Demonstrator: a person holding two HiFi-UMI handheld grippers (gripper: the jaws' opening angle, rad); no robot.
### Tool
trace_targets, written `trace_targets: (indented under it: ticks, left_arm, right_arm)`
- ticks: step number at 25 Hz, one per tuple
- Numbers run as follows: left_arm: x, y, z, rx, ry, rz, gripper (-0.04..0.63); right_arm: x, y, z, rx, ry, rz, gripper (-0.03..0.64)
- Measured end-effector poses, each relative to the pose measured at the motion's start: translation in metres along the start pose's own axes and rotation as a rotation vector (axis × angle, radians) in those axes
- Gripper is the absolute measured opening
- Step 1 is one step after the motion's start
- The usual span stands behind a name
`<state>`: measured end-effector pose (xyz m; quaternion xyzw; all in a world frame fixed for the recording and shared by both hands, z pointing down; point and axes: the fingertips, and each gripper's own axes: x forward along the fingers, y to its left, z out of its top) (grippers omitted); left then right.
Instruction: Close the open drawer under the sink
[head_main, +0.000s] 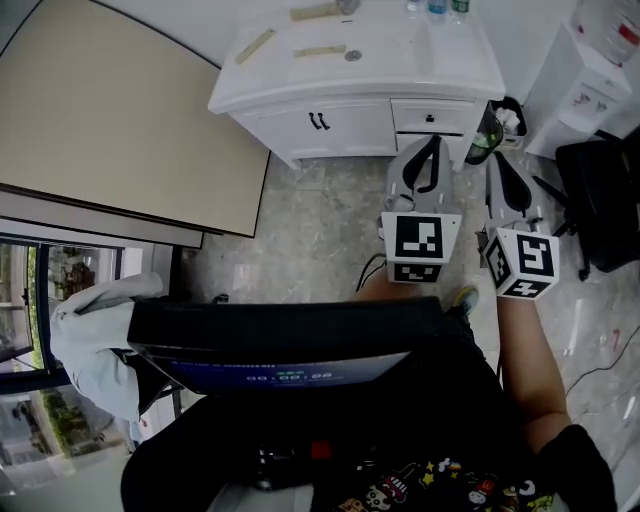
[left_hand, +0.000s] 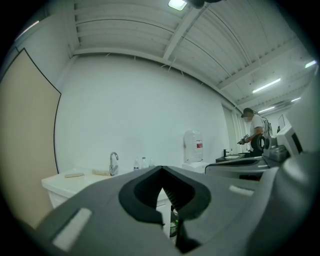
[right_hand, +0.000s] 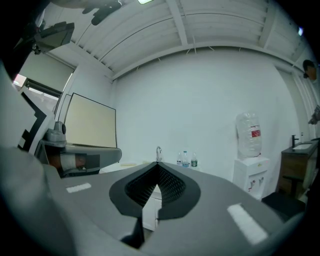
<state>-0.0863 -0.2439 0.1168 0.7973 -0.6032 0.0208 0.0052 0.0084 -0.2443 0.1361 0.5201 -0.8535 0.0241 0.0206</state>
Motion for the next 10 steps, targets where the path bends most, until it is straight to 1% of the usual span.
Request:
trace_targets:
  ticks: [10]
  left_arm:
    - [0.0035,-0.002,-0.0062,-0.005,0.026,-0.019,0.0]
  right_arm:
    - [0.0004,0.0035,-0.0059,0.014,0.017,-0.011,0.021]
